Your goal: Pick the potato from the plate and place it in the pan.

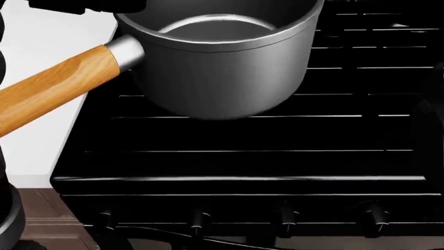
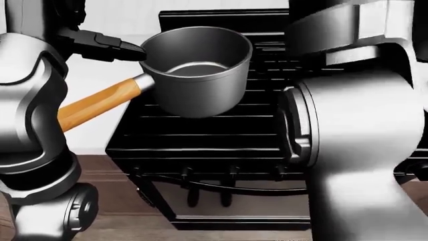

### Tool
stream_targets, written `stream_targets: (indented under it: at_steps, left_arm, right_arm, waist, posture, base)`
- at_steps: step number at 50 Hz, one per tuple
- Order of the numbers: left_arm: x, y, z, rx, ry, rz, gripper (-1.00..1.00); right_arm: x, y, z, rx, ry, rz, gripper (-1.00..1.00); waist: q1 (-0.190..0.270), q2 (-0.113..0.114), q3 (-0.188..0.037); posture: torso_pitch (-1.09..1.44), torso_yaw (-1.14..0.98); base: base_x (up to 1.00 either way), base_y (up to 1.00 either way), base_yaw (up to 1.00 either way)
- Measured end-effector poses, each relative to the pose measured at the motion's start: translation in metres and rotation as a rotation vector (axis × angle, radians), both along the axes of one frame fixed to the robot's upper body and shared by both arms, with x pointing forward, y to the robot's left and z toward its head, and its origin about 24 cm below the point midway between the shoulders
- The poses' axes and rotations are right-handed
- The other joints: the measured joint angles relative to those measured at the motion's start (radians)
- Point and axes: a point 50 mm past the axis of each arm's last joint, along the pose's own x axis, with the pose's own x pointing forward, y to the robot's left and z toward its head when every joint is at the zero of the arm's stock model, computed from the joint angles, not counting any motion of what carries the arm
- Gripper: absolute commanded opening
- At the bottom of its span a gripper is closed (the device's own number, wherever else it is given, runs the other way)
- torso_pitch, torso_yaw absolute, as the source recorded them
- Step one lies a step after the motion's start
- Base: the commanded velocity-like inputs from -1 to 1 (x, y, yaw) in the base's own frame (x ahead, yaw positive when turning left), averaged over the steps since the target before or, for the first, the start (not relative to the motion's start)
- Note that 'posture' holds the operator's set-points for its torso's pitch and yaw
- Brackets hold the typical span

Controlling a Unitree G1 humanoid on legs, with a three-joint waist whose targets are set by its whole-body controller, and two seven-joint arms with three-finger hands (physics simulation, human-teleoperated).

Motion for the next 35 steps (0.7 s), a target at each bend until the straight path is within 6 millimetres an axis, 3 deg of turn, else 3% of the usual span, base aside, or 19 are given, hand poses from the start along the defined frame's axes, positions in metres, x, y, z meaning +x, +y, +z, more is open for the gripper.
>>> stream_targets:
  at_steps: [4, 13, 28, 35]
  left_arm:
    - [0.001, -0.001, 0.000, 0.000, 0.004, -0.003, 1.00]
    - [0.002, 0.000, 0.000, -0.003, 0.006, -0.005, 1.00]
    - [-0.001, -0.001, 0.002, -0.006, -0.007, -0.009, 1.00]
    - [-0.001, -0.001, 0.001, -0.005, -0.002, -0.009, 1.00]
  right_arm:
    - [0.008, 0.020, 0.004, -0.075, 0.033, 0.009, -1.00]
    - [-0.004, 0.058, 0.012, -0.111, 0.045, 0.058, -1.00]
    - [0.013, 0.096, -0.035, -0.035, 0.229, 0.065, -1.00]
    - [0.019, 0.090, -0.041, -0.072, 0.221, 0.003, -1.00]
  waist:
    - [-0.005, 0.005, 0.000]
    - [-0.003, 0.007, 0.004]
    - [0.002, 0.008, 0.007]
    - [0.003, 0.004, 0.005]
  posture:
    - [0.00, 0.00]
    - [0.00, 0.00]
    - [0.00, 0.00]
    - [0.00, 0.00]
  base:
    - [0.00, 0.00, 0.00]
    - [0.00, 0.00, 0.00]
    - [0.00, 0.00, 0.00]
    - [0.00, 0.00, 0.00]
